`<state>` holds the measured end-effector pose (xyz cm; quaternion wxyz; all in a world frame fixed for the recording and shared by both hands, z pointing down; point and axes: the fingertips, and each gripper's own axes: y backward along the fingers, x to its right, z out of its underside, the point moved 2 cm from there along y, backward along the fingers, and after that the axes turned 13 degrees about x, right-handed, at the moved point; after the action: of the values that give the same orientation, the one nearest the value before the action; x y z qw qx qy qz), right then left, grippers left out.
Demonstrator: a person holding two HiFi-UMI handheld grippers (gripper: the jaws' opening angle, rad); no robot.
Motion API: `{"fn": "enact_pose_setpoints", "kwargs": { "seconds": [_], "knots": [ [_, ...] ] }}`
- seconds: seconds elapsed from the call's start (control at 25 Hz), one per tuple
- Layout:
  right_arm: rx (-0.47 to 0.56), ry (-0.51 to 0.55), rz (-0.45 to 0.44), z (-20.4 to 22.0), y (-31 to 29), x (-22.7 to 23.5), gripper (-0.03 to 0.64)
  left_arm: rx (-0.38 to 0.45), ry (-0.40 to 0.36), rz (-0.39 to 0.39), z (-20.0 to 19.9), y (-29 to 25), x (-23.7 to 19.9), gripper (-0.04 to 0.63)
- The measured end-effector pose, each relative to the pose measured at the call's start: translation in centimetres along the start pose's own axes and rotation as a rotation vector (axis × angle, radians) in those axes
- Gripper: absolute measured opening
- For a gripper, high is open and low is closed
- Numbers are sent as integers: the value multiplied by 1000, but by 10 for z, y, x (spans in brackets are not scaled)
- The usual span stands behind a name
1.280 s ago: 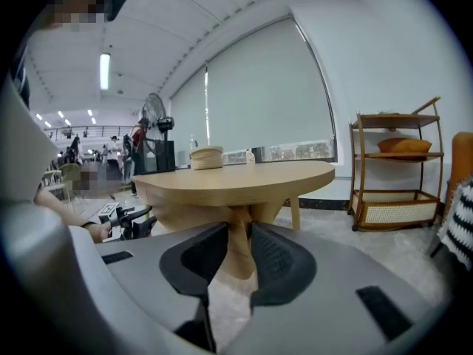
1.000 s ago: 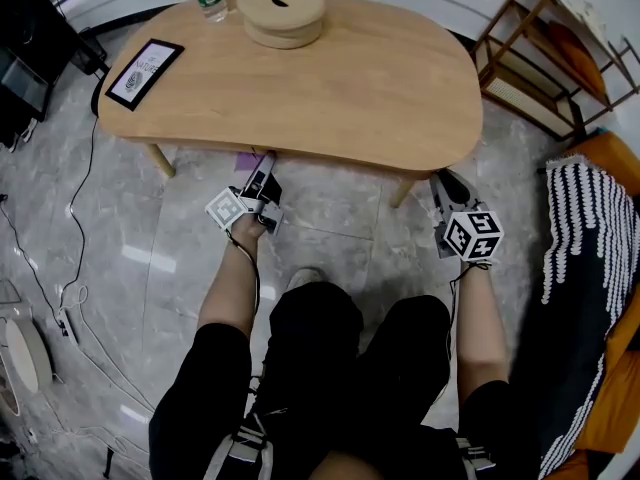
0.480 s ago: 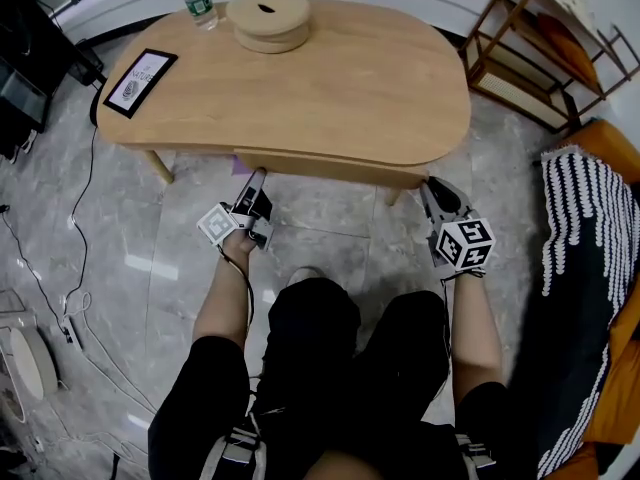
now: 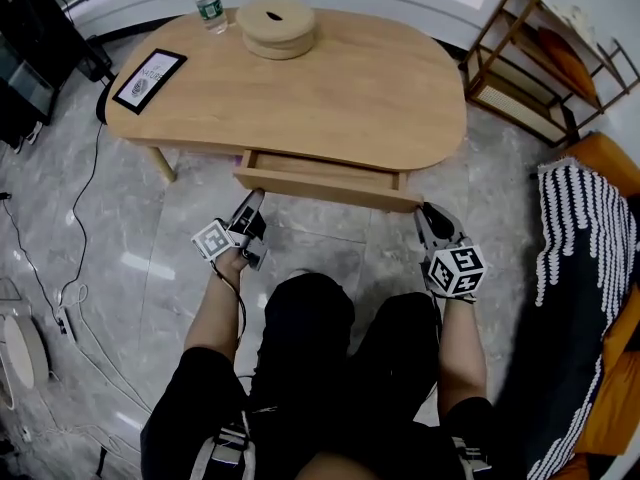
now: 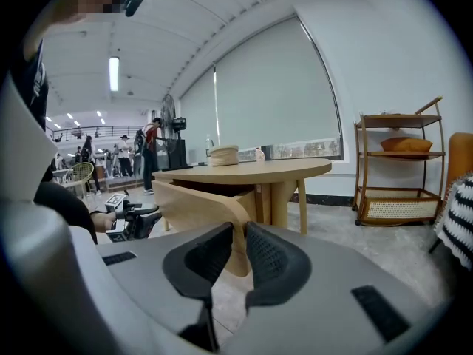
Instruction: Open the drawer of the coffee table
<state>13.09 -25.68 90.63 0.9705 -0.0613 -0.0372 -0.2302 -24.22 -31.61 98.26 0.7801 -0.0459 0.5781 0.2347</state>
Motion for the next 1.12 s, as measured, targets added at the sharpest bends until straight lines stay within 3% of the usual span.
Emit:
{"fn": "enact_pose_setpoints", "kwargs": {
  "seconds": [0.12, 0.24, 0.36, 0.52, 0.68, 0.76, 0.8, 0.84, 0.92, 1.12],
  "knots": [
    [13, -12, 7, 0, 5, -2, 75, -15, -41, 1, 1, 4, 1, 150],
    [27, -23, 27, 1, 9, -5, 74, -14, -27, -8, 3, 8, 3, 149],
    [32, -27, 44, 1, 10, -7, 75, -37, -130, -34, -2, 12, -4, 150],
    [35, -36, 25, 1, 13, -10, 71, -41, -143, -44, -2, 16, -3, 148],
    [36, -20, 27, 2, 13, -11, 71, -67, -245, -136, -9, 28, -16, 140],
    [32, -22, 30, 3, 14, -13, 69, -77, -184, -87, 1, 29, -8, 94],
    [32, -22, 32, 3, 15, -14, 69, -81, -141, -44, 7, 27, 1, 19],
    [34, -20, 34, 4, 15, -15, 69, -89, -136, -1, 12, 23, 10, 19],
    [43, -12, 41, 3, 14, -14, 72, -112, -209, 34, 12, 11, 18, 20],
    [50, -9, 69, 6, 18, -14, 61, -143, -262, -25, 14, 21, 4, 20]
  ]
}}
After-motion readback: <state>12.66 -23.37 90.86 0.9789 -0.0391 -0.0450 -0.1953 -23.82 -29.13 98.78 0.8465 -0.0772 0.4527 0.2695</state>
